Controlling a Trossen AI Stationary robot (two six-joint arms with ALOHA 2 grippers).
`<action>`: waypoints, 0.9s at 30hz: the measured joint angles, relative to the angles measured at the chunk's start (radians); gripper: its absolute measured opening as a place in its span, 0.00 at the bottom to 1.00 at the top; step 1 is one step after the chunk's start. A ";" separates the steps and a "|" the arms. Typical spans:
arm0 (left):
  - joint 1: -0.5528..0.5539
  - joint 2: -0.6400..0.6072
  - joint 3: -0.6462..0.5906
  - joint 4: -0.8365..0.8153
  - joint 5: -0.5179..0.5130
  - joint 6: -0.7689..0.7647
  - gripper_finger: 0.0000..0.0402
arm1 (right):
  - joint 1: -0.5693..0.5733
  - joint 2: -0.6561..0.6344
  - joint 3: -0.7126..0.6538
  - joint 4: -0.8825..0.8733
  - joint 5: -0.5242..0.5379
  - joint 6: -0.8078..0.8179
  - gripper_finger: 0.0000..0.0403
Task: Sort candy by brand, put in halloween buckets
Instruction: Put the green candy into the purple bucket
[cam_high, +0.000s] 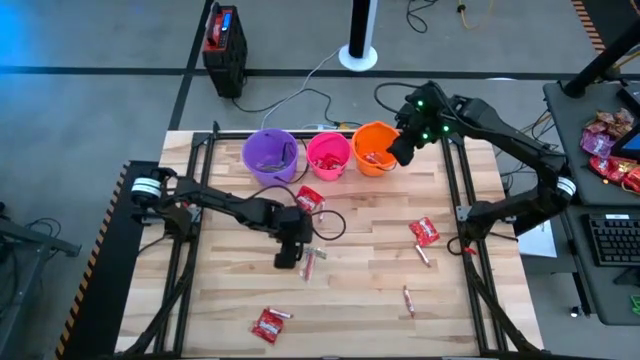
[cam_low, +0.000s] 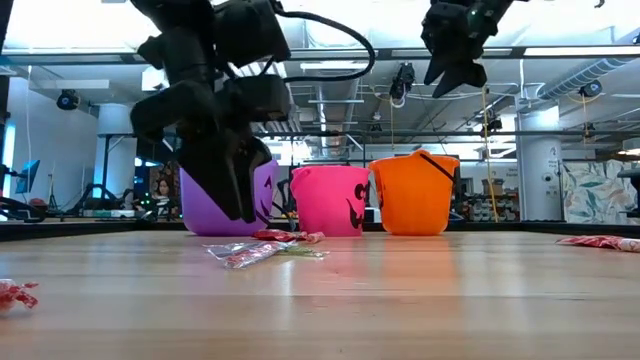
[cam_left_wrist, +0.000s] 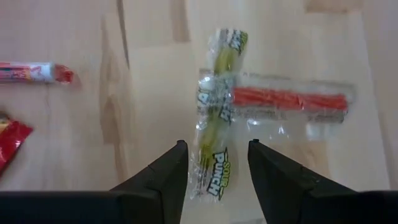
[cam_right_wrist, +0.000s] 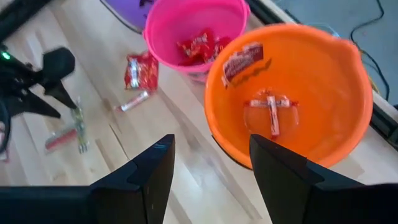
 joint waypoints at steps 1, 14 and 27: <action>0.000 0.000 -0.004 0.000 0.000 0.018 0.40 | 0.000 -0.007 -0.004 0.013 0.000 0.007 0.49; 0.008 0.008 -0.107 0.171 0.073 0.069 0.47 | 0.000 -0.028 -0.007 0.052 0.002 0.056 0.49; 0.037 0.047 -0.169 0.314 0.078 0.062 0.43 | 0.000 -0.028 -0.007 0.052 0.003 0.099 0.49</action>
